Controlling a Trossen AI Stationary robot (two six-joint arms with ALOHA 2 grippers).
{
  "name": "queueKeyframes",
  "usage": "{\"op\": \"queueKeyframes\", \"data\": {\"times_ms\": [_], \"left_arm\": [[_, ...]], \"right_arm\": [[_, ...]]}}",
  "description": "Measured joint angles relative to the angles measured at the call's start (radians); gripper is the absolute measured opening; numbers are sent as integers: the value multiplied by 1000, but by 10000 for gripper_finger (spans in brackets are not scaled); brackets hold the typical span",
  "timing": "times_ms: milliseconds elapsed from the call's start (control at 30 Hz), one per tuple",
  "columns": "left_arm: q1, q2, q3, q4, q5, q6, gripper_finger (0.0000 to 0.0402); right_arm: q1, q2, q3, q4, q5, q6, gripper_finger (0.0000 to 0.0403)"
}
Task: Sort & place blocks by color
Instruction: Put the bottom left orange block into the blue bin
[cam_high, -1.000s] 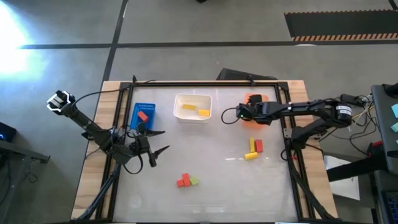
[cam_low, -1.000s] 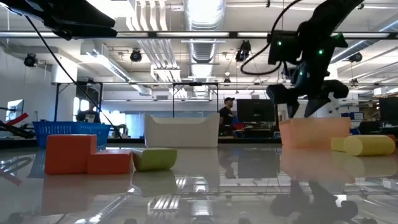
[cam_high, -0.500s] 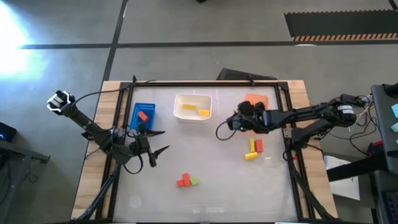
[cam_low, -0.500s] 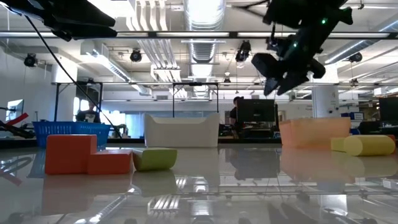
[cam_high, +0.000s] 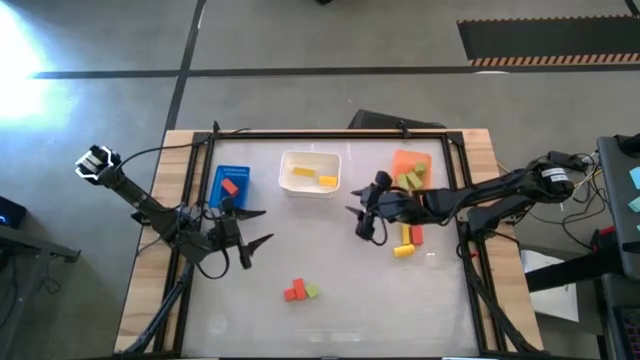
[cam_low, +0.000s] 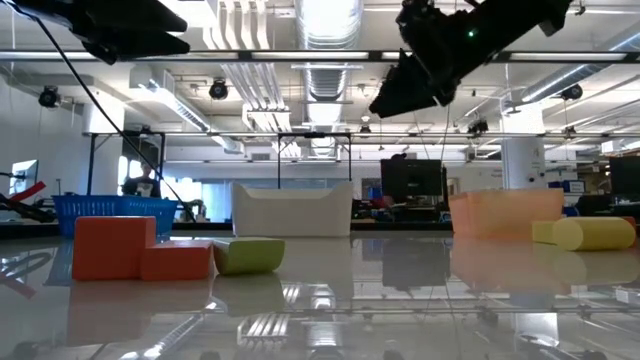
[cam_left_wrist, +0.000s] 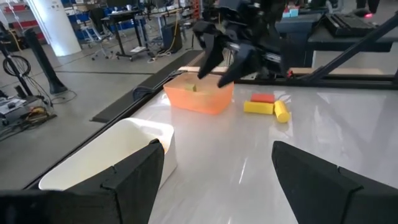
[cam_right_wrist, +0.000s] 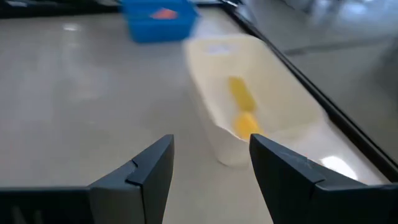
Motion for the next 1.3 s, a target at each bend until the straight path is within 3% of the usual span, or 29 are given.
{"op": "queueKeyframes", "data": {"times_ms": [267,567,900,1033,1167,1300], "left_arm": [[0,0,1,32,23,-2,281],[0,23,2,61,34,-82,281],[1,233,87,142,106,-144,281],[0,332,149,140,203,-195,281],[0,418,246,37,300,-284,281],[0,499,379,-218,402,-442,281]], "right_arm": [[-3,0,-100,218,-143,-99,201],[-30,-2,-214,433,-193,-151,201],[-120,-57,-252,503,-336,-210,201],[-136,-78,-252,519,-359,-239,201],[-136,-84,-252,570,-383,-282,201],[-136,-86,-252,599,-385,-294,201]]}}
